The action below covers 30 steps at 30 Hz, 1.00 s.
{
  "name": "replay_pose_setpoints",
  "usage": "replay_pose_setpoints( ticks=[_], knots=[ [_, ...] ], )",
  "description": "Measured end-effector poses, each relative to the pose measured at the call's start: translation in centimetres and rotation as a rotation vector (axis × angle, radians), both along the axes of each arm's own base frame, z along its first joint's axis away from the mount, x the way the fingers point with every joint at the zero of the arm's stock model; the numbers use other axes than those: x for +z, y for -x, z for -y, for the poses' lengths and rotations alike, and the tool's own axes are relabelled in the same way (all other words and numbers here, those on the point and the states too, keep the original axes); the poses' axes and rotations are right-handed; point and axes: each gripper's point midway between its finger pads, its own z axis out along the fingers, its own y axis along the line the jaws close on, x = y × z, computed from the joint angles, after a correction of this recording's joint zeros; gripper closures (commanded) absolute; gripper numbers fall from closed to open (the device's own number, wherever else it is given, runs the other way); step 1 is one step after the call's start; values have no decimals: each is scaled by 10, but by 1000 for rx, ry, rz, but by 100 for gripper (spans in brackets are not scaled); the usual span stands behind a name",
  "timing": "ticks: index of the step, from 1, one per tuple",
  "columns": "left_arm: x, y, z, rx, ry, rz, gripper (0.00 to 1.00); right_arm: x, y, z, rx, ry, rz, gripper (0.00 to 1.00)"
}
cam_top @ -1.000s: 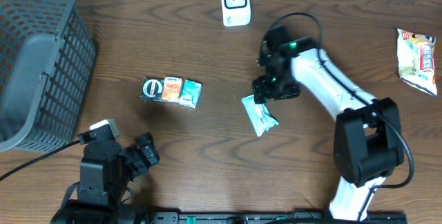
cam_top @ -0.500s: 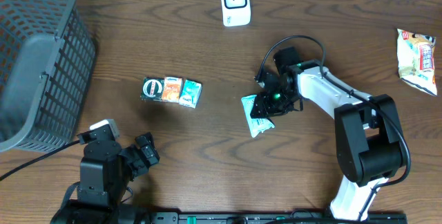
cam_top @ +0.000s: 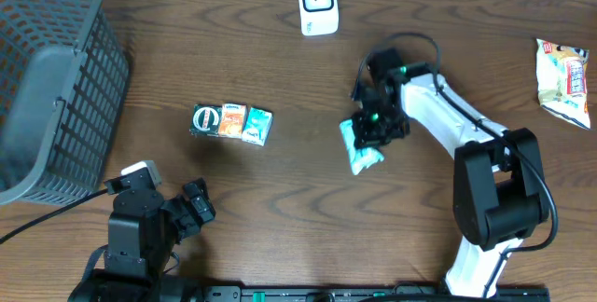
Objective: Scan the item barcode
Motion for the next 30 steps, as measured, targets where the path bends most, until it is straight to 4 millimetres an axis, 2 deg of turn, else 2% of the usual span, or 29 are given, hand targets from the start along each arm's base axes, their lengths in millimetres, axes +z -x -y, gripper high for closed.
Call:
replay_pose_setpoints(
  ticks=[3,6,11,15,22,25,27,30],
  knots=[
    [0,0,0,0,0,0,3,9,-12,9,-3,179,82,99],
    [0,0,0,0,0,0,2,13,-16,14,11,357,170,99],
    [0,0,0,0,0,0,2,26,-22,11,41,572,332,99],
    [0,0,0,0,0,0,3,36,-33,9,46,691,481,99],
    [0,0,0,0,0,0,3,16,-21,39,63,854,513,95],
    [0,0,0,0,0,0,3,8,-15,44,66,865,501,94],
    [0,0,0,0,0,0,3,3,-14,44,60,859,503,90],
    [0,0,0,0,0,0,2,-4,-7,48,58,862,488,79]
  ],
)
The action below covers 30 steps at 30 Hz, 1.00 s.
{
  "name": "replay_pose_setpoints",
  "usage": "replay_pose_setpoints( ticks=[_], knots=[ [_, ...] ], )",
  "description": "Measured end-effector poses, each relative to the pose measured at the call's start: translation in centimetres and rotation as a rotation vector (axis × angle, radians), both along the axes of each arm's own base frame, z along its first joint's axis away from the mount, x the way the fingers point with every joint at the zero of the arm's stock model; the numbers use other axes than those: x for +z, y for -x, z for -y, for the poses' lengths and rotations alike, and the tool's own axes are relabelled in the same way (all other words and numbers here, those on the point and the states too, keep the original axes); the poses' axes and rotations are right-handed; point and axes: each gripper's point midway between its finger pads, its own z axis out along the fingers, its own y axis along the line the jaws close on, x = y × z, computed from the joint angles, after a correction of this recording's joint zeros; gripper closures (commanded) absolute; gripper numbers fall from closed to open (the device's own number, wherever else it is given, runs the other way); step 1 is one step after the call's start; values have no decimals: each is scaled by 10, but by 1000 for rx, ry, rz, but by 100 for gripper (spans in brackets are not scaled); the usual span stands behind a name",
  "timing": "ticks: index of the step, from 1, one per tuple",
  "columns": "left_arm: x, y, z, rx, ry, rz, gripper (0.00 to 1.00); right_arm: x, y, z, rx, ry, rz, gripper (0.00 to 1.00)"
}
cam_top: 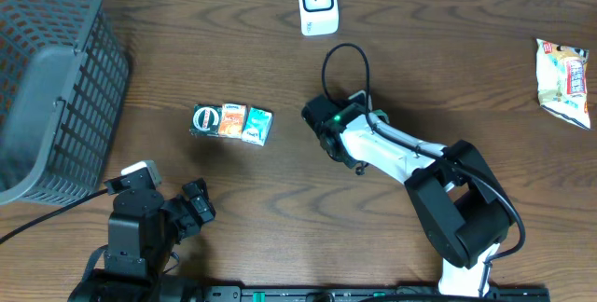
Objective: Scan the item barcode
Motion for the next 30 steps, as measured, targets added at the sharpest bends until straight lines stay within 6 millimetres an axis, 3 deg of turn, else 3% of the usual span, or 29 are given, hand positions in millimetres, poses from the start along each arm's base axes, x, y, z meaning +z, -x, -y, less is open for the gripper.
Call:
replay_pose_setpoints(
  ticks=[7,16,25,27,30],
  knots=[
    [0,0,0,0,0,0,2,-7,13,0,3,-4,-61,72],
    [0,0,0,0,0,0,2,-12,40,-28,68,-46,-171,69],
    [0,0,0,0,0,0,2,-1,54,-59,122,-92,-231,57],
    [0,0,0,0,0,0,2,-4,60,-66,132,-113,-250,47],
    [0,0,0,0,0,0,2,-8,68,-78,143,-154,-271,19]
  ],
)
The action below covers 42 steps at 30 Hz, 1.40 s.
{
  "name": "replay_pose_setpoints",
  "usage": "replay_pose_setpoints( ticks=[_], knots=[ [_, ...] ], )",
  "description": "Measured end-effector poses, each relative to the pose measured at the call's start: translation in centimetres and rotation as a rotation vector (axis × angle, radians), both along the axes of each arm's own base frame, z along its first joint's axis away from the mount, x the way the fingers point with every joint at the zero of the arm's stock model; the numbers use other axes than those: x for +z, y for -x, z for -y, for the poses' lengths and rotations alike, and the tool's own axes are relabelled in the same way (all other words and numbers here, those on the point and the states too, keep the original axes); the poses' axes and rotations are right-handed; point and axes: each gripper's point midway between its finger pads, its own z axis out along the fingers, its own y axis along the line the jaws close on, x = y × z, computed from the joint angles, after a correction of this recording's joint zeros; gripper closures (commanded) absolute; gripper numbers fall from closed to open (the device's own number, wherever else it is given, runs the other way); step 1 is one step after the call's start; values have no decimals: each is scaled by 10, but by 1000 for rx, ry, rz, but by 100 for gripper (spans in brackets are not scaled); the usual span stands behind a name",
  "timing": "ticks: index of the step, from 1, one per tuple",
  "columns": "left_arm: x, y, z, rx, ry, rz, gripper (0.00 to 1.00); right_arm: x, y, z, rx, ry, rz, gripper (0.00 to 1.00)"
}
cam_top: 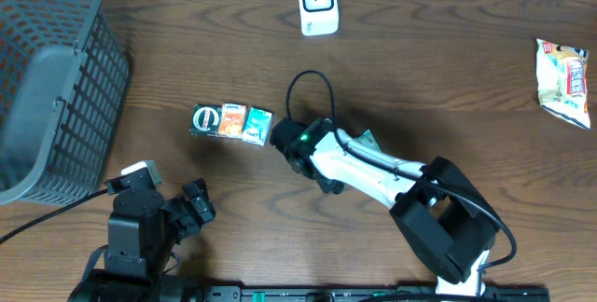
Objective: Scan the item barcode
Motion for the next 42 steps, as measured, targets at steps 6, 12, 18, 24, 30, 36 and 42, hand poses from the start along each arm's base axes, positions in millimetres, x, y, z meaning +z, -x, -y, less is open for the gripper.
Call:
replay_pose_setpoints(
  ticks=[6,12,18,24,30,36,42],
  knots=[
    [0,0,0,0,0,0,2,-9,17,-17,-4,-91,-93,1],
    [0,0,0,0,0,0,3,-10,33,-32,-24,-172,-186,1],
    [0,0,0,0,0,0,2,14,29,-45,-10,-203,-215,1],
    [0,0,0,0,0,0,2,38,9,-48,-10,-230,-188,5],
    [0,0,0,0,0,0,2,56,-25,-30,-81,-323,-199,42],
    [0,0,0,0,0,0,2,57,-42,-5,-125,-461,-293,65],
    [0,0,0,0,0,0,2,58,-49,23,-189,-500,-333,83]
  ],
)
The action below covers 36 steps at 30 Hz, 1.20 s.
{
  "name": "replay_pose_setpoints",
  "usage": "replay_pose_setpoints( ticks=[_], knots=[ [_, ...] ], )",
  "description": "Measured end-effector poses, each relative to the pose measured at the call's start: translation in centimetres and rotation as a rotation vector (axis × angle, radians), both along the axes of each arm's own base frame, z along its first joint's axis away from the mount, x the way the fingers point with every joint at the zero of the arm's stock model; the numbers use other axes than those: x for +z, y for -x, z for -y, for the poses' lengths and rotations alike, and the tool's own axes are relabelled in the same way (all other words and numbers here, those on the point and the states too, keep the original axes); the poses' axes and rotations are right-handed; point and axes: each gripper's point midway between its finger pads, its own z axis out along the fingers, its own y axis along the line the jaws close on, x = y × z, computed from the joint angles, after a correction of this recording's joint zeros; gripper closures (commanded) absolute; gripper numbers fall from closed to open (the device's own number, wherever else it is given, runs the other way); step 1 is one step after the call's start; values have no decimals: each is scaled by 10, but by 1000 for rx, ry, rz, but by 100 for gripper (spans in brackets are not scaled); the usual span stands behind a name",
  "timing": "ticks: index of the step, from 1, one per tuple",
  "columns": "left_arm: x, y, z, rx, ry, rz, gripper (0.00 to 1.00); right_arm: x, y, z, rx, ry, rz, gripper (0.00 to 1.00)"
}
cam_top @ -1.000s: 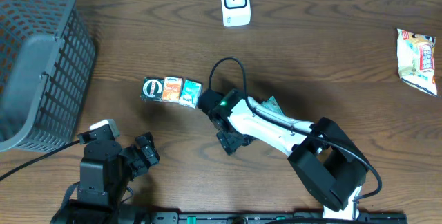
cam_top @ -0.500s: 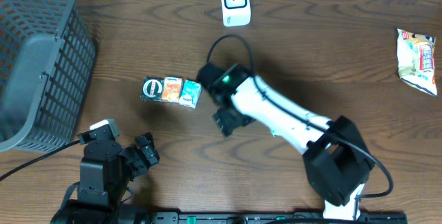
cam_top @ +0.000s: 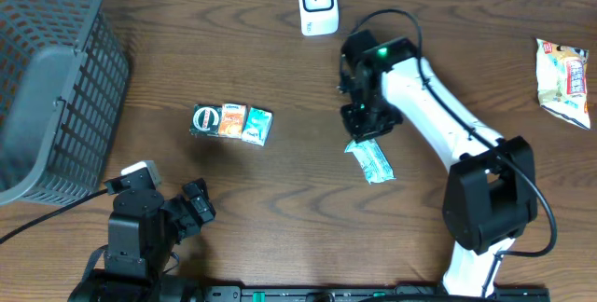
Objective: Scan the item barcode
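My right gripper (cam_top: 360,127) is at mid-table, below the white barcode scanner (cam_top: 317,4) that stands at the far edge. A teal snack packet (cam_top: 371,161) sticks out from under the gripper toward the near right, its upper end at the fingers, which look shut on it. My left gripper (cam_top: 197,203) rests near the front left edge, open and holding nothing. Only the overhead view is given.
A row of three small packs (cam_top: 230,121) lies left of centre. A grey mesh basket (cam_top: 51,78) fills the far left corner. A snack bag (cam_top: 564,78) lies at the far right edge. The right arm's cable loops near the scanner.
The right gripper has moved from beside the three small packs at centre left to up and right, below the scanner. The teal packet now shows in full beneath it. The left arm is unchanged.
The right gripper first held the teal packet right of centre. Then it stood further left, near the table's middle, and then right beside the three small packs with the packet mostly hidden. Now it is back below the scanner with the packet showing.
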Motion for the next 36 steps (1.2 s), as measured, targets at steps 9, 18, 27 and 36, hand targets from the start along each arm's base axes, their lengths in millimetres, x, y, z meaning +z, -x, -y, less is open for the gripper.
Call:
replay_pose_setpoints(
  ticks=[9,18,27,36],
  knots=[
    [0,0,0,0,0,0,2,-19,5,15,14,62,-5,96],
    [0,0,0,0,0,0,2,-33,1,34,-33,141,22,99],
    [0,0,0,0,0,0,3,-33,2,34,-65,92,-7,99],
    [0,0,0,0,0,0,2,-55,19,17,-38,41,-36,99]
  ],
)
